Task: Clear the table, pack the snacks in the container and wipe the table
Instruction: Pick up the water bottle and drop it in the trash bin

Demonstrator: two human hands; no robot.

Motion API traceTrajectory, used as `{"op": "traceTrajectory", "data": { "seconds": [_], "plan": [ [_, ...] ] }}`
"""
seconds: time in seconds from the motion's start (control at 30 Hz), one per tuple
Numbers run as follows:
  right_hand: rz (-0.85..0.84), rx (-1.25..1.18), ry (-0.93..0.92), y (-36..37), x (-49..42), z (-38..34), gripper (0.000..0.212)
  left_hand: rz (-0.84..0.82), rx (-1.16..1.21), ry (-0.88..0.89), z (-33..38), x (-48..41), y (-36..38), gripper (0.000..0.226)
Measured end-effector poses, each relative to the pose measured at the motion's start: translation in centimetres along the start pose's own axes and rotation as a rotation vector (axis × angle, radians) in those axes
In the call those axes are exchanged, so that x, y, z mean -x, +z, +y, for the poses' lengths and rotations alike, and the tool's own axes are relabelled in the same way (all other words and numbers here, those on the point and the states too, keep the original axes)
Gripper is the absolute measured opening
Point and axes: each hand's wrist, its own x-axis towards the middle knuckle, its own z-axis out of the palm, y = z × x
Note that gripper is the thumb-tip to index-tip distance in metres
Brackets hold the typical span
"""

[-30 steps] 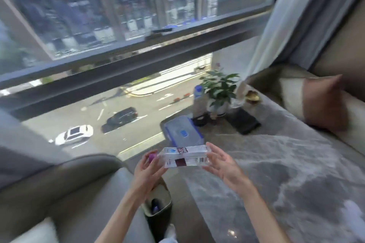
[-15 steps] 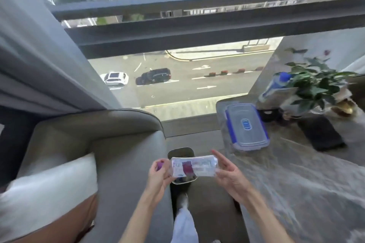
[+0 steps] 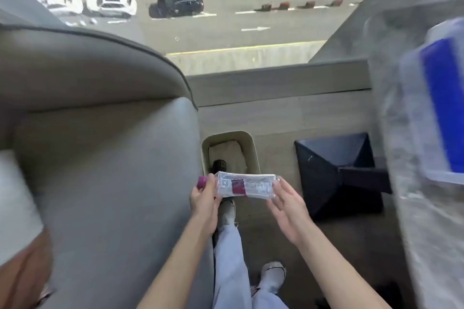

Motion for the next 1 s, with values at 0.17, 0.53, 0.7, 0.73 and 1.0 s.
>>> {"op": "traceTrajectory", "data": {
  "seconds": [0.17,0.53,0.7,0.73,1.0],
  "plan": [
    [0.075,-0.065,0.054,-0.1,-7.8,3.3,0.05,0.041,-0.101,-0.108,-1.5,-9.5,1.3,0.032],
    [0.269,-0.249,0.29,3.5,-19.9,7.5,0.035,0.115,-0.384,-0.147,-3.0,-25.4,5.4,0.033],
    [0.267,-0.221,0.312,4.5,-22.7,7.3,0.056,0.062,-0.424,-0.175,-3.0,-29.7,5.7,0.054],
    [0.277,-0.182,0.315,4.6,-22.9,7.0,0.06,0.046,-0.429,-0.172,-2.9,-30.0,5.6,0.058],
    [0.2,0.768,-0.076,3.2,-19.6,5.1,0.037,-0.141,-1.354,0.304,-2.4,-26.3,3.4,0.041]
  ]
}}
